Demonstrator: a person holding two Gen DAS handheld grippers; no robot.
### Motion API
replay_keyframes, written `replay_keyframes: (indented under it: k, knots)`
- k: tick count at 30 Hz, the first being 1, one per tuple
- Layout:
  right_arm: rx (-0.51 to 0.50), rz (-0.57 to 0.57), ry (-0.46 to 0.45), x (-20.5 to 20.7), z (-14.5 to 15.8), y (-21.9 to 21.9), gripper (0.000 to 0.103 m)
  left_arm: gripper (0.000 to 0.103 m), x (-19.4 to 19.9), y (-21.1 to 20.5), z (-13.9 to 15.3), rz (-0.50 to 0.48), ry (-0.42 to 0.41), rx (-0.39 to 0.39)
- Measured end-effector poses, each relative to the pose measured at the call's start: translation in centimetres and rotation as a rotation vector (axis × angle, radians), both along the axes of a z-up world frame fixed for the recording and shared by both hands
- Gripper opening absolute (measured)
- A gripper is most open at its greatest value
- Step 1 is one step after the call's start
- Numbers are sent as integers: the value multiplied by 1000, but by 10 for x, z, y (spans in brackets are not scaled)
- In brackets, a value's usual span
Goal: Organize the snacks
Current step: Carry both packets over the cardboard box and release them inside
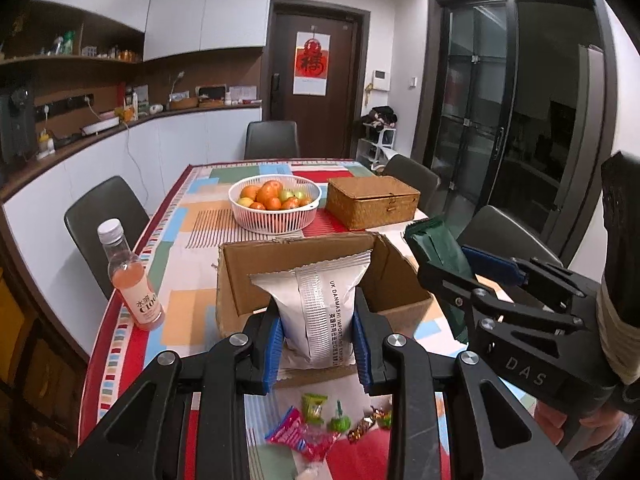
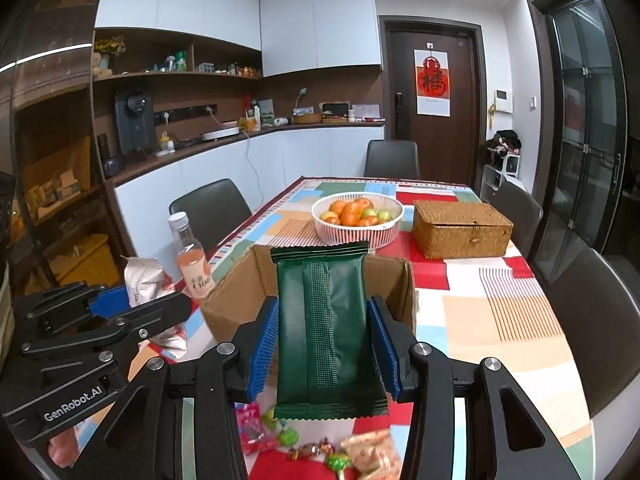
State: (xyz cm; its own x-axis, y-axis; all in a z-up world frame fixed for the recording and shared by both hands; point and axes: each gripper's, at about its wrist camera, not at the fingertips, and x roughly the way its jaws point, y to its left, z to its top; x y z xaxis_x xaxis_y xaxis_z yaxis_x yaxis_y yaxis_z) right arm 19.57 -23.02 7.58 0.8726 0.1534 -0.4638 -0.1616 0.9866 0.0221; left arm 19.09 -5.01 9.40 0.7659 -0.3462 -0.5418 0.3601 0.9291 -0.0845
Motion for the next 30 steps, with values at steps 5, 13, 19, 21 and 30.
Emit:
replay_keyframes:
  k: [5, 13, 19, 21, 30]
  knots:
    - [-2, -6, 42, 29, 0, -2, 45, 30, 33, -4, 0, -2, 33, 6]
    - [-35, -19, 103, 77, -6, 1, 45, 30, 84, -11, -6, 1, 117, 26]
    - [-65, -40, 128, 98, -13, 1, 46, 33, 108, -17, -21, 12, 168, 68]
    - [-79, -43, 124, 103, -14, 2, 47, 43, 110, -19, -24, 22, 172, 93]
    - [-106, -77, 73, 69, -10, 5, 63, 56, 66, -3, -17, 38, 93, 104]
